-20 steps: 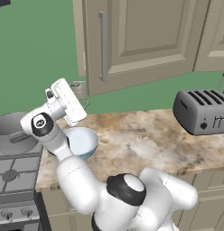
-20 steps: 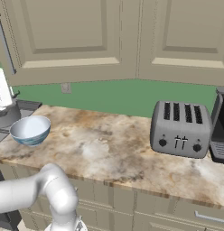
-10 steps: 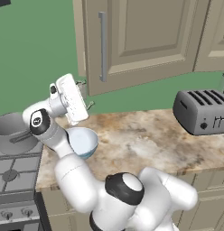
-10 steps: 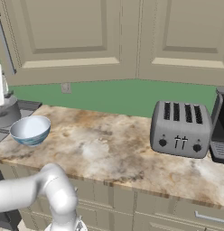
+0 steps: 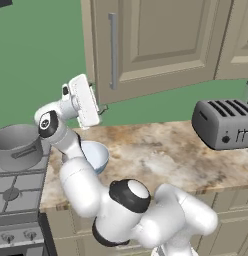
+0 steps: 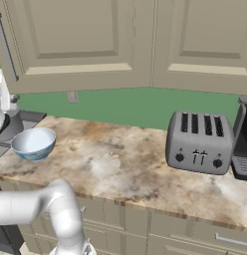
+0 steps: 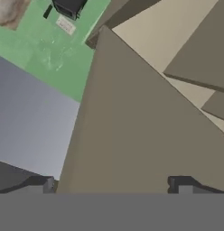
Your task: Open the cabinet and move the ladle to the pot. Then close the cabinet.
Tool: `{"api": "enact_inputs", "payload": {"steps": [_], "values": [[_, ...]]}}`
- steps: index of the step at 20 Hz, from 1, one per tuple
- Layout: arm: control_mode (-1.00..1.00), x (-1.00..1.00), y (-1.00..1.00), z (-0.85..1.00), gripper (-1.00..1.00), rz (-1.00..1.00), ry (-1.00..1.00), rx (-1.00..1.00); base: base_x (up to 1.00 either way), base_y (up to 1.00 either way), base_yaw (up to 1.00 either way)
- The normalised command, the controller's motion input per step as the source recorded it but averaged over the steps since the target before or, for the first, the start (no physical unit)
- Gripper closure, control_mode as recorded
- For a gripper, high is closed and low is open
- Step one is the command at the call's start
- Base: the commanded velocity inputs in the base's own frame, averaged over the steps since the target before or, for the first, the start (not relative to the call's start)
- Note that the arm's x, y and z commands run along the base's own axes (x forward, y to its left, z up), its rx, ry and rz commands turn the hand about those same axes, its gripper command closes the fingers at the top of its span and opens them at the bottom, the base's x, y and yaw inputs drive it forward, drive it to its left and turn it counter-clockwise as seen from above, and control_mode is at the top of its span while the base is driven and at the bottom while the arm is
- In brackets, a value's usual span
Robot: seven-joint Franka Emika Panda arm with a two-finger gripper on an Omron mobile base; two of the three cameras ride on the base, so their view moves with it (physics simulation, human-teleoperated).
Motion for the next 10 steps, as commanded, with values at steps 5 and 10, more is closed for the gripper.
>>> {"api": "enact_inputs", "payload": {"steps": [5, 10], "values": [[-1.0, -0.5, -0.89, 0.53, -1.0, -0.02, -0.25, 0.02, 0.0, 0.0, 0.0], [-1.0, -0.82, -1.0, 0.59, -1.0, 0.0, -0.29, 0.07, 0.0, 0.0, 0.0]]}}
